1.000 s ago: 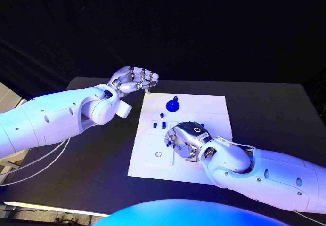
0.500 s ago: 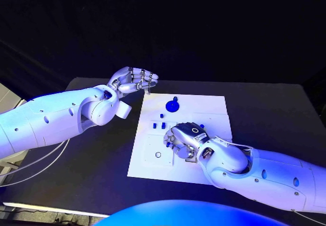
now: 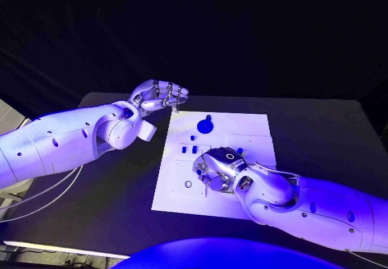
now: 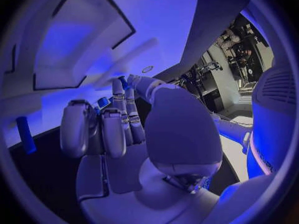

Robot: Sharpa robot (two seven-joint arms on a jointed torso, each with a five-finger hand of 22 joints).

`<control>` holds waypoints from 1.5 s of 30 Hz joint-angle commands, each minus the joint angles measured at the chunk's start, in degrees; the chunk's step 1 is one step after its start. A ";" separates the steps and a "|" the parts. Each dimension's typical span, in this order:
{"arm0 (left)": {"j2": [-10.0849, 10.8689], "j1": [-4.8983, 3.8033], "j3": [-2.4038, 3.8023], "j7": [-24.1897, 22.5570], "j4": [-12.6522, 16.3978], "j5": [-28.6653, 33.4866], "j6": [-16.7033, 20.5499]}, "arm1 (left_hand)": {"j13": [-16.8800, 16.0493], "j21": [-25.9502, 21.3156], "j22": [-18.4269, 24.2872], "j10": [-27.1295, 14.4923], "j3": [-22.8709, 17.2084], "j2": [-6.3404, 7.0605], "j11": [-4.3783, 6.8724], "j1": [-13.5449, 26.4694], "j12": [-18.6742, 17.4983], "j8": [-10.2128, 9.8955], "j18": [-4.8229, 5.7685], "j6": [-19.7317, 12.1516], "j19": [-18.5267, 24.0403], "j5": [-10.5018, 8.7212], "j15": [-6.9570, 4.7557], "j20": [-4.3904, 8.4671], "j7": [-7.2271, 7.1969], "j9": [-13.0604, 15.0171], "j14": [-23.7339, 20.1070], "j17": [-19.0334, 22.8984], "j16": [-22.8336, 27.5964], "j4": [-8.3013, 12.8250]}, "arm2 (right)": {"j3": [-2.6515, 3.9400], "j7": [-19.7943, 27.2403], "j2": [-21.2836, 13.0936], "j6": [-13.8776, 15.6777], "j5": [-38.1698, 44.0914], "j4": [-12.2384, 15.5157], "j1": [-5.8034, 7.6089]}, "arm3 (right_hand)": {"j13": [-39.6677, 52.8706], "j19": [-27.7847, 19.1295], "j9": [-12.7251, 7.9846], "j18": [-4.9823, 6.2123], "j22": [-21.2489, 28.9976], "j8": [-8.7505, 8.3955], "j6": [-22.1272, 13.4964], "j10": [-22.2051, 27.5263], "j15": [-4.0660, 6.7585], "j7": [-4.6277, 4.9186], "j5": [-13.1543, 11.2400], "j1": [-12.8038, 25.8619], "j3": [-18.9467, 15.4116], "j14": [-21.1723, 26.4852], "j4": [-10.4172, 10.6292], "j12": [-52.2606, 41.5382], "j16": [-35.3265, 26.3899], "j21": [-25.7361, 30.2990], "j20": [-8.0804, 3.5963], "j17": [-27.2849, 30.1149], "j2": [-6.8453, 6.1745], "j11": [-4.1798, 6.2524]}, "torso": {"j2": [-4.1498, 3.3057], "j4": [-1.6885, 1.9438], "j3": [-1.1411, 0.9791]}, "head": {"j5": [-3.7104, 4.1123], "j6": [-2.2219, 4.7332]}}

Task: Assemble the parts on the task board

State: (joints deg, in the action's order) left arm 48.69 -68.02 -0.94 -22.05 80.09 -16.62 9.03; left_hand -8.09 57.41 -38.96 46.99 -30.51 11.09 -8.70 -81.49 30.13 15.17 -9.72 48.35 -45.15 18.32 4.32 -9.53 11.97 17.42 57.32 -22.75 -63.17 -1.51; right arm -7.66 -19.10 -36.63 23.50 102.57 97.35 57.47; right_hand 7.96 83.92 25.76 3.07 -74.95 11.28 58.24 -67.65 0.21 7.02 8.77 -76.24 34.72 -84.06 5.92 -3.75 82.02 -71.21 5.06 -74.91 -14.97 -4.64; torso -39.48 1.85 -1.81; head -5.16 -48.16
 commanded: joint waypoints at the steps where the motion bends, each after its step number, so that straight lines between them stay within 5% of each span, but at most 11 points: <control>1: -0.06 0.01 0.05 -0.17 0.13 0.34 -0.73 | 0.06 -0.19 0.06 -0.25 0.26 -0.36 -0.06 0.17 0.13 0.39 -0.79 -0.10 0.23 0.16 -0.12 -0.03 0.26 -0.06 -0.42 0.07 0.30 -0.01 | -0.23 -0.02 -0.21 -0.51 0.02 -0.06 -0.25 | -0.74 -0.17 -0.25 0.72 -7.97 -0.65 -0.78 2.52 -0.63 -0.15 -0.46 -0.35 -0.95 -2.29 0.10 -0.01 -0.86 2.42 0.69 0.09 -0.77 -0.48 | 0.04 -0.01 -0.03 | 0.05 0.04; 14: 0.05 0.01 0.04 -0.06 -0.04 0.34 -0.86 | 0.06 -0.21 0.07 -0.30 0.26 -0.36 -0.07 0.16 0.14 0.40 -0.80 -0.12 0.24 0.16 -0.12 -0.04 0.26 -0.06 -0.44 0.08 0.30 0.01 | -0.11 -0.11 -3.12 4.73 0.01 3.35 -0.21 | -1.46 -1.71 -0.94 1.55 -6.27 -2.26 -2.01 7.05 -1.43 -0.84 -0.35 -2.09 -4.87 -0.69 0.33 -1.47 -2.49 7.44 1.63 3.29 -0.67 -1.37 | 0.04 -0.01 -0.02 | 0.48 0.41; 24: 0.22 0.02 0.02 -0.07 -0.11 0.34 -0.90 | 0.06 -0.21 0.07 -0.30 0.26 -0.36 -0.07 0.16 0.14 0.40 -0.80 -0.12 0.24 0.16 -0.12 -0.04 0.26 -0.06 -0.44 0.08 0.30 0.01 | 1.06 -0.66 -8.22 5.95 -1.62 7.52 1.63 | -1.31 -1.26 -1.02 1.38 -6.64 -2.34 -1.62 6.71 -1.32 -0.87 -0.02 -2.55 -5.49 -0.90 0.56 -2.64 -2.03 6.32 1.62 2.76 -0.48 -1.22 | 0.04 -0.02 0.06 | 1.34 0.81; 27: 0.31 0.02 0.02 -0.11 -0.06 0.35 -0.96 | 0.06 -0.21 0.07 -0.30 0.26 -0.36 -0.07 0.16 0.14 0.40 -0.80 -0.12 0.24 0.16 -0.12 -0.04 0.26 -0.06 -0.44 0.08 0.30 0.01 | 1.50 -0.57 -10.21 4.70 -3.21 8.11 3.06 | -1.25 -0.90 -1.05 1.21 -6.97 -2.38 -1.49 6.52 -1.24 -0.79 0.06 -2.71 -5.58 -1.16 0.66 -3.08 -1.61 5.33 1.57 2.16 -0.42 -1.12 | 0.02 0.02 0.07 | 1.70 0.98; 31: 0.47 0.02 0.01 -0.13 0.11 0.35 -1.03 | 0.07 -0.26 0.11 -0.51 0.30 -0.39 -0.10 0.13 0.19 0.44 -0.80 -0.22 0.28 0.15 -0.09 -0.07 0.27 -0.07 -0.53 0.10 0.33 0.07 | 1.81 -0.71 -12.81 -0.80 -5.12 7.77 5.81 | -1.25 -0.47 -1.20 1.05 -7.30 -2.66 -1.64 6.58 -1.13 -0.80 -0.03 -2.76 -5.94 -1.52 0.90 -3.62 -1.14 4.36 1.48 1.57 -0.66 -1.03 | 0.01 -0.02 0.10 | 1.98 1.19; 33: 0.51 0.02 0.00 -0.14 0.19 0.35 -1.06 | 0.07 -0.26 0.11 -0.51 0.30 -0.39 -0.10 0.13 0.19 0.44 -0.80 -0.22 0.28 0.15 -0.09 -0.07 0.27 -0.07 -0.53 0.10 0.33 0.07 | 1.88 -0.68 -13.68 -2.89 -5.75 7.27 6.93 | -1.80 -1.63 -1.73 1.58 -6.12 -3.75 -2.92 9.46 -1.61 -1.58 -0.90 -2.61 -9.56 -0.54 2.06 -3.48 -2.39 7.97 1.71 3.92 -0.70 -1.47 | 0.02 -0.01 0.10 | 2.12 1.28; 36: 0.55 0.02 0.00 -0.16 0.30 0.35 -1.11 | 0.07 -0.26 0.11 -0.51 0.30 -0.39 -0.10 0.13 0.19 0.44 -0.80 -0.22 0.28 0.15 -0.09 -0.07 0.27 -0.07 -0.53 0.10 0.33 0.07 | 1.94 -0.60 -14.69 -5.10 -6.22 6.48 8.03 | -2.33 -2.65 -2.61 2.05 -5.09 -4.91 -3.02 12.39 -2.04 -2.13 -0.41 -7.41 -21.32 0.55 6.09 -5.98 -2.73 11.25 2.31 5.64 1.44 -1.99 | 0.01 0.02 0.08 | 2.24 1.34; 39: 0.59 0.02 0.00 -0.17 0.40 0.35 -1.16 | 0.07 -0.26 0.11 -0.51 0.30 -0.39 -0.10 0.13 0.19 0.44 -0.80 -0.22 0.28 0.15 -0.09 -0.07 0.27 -0.07 -0.53 0.10 0.33 0.07 | 1.97 -0.57 -15.40 -7.14 -6.48 5.74 8.67 | -2.73 -2.84 -3.06 2.18 -4.77 -5.54 -3.17 13.94 -2.20 -2.35 -0.57 -10.46 -25.31 0.86 9.66 -7.53 -2.61 12.37 2.50 6.22 1.39 -2.21 | -0.02 0.11 -0.01 | 2.30 1.39; 45: 0.66 0.02 -0.01 -0.16 0.45 0.35 -1.19 | 0.07 -0.29 0.13 -0.58 0.37 -0.38 -0.11 0.16 0.26 0.48 -0.80 -0.28 0.31 0.14 -0.07 -0.09 0.28 -0.08 -0.57 0.11 0.33 0.08 | 1.98 -0.76 -15.91 -11.09 -6.52 4.54 9.14 | -2.97 -3.13 -3.21 2.36 -4.43 -5.76 -3.16 14.65 -2.32 -2.57 -0.78 -11.77 -26.42 1.21 10.75 -8.27 -2.84 13.51 2.52 7.03 1.30 -2.28 | -0.03 0.01 -0.02 | 2.38 1.26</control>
State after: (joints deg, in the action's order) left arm 49.39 -68.01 -0.98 -21.81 80.34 -16.61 8.82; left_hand -8.10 57.41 -38.91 46.80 -30.51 11.09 -8.91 -81.49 30.12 15.45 -9.72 48.35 -45.15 18.32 4.11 -9.53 11.97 17.42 57.12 -22.70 -63.17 -1.51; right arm -5.69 -19.78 -52.52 17.56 96.57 102.05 66.57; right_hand 5.01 81.04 22.57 4.86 -74.91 5.73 55.11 -53.09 -2.19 4.85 8.18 -87.55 8.33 -83.08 16.65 -11.83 79.38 -57.56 7.62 -67.87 -13.51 -6.97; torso -39.50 1.89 -1.81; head -2.82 -46.83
